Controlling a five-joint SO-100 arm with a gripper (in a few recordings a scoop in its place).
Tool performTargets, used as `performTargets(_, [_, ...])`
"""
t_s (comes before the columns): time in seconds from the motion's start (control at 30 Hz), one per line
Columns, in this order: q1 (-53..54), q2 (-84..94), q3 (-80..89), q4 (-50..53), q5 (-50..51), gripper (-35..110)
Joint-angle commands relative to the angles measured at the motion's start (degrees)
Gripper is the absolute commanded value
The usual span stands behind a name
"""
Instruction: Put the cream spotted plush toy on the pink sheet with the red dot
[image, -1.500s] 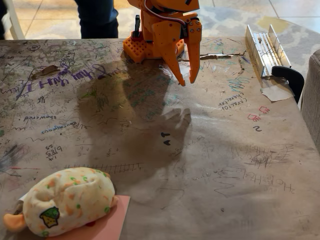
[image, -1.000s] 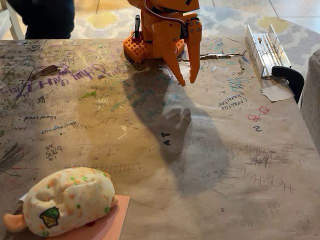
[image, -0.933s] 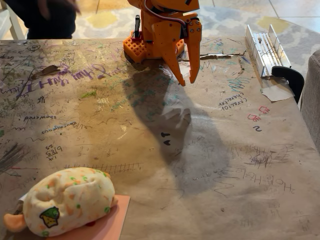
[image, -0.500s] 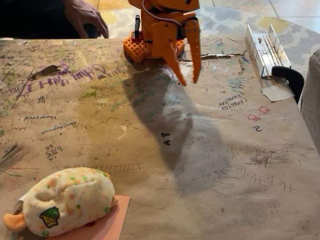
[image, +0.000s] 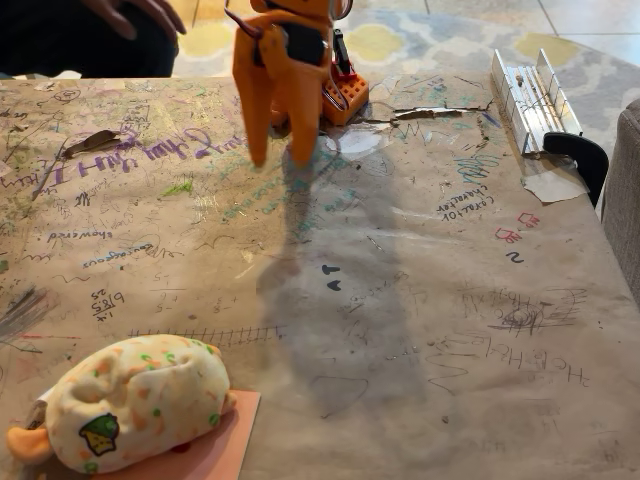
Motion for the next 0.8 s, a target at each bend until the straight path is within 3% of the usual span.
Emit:
performTargets(0.0, [3.0, -24.4, -21.5, -7.8, 1.4, 42])
performTargets(0.17, [8.7, -79.9, -72.3, 4.9, 7.7, 42])
performTargets(0.37, [14.3, -114.8, -106.8, 12.5, 5.6, 46])
performTargets(0.47, [15.9, -133.8, -136.0, 26.5, 4.7, 47])
performTargets(0.53, [16.1, -151.9, -168.2, 37.8, 4.7, 48])
performTargets(0.63, [16.3, -146.9, -158.8, 37.6, 1.0, 46])
performTargets(0.77, [12.7, -125.0, -122.5, 33.8, -2.0, 46])
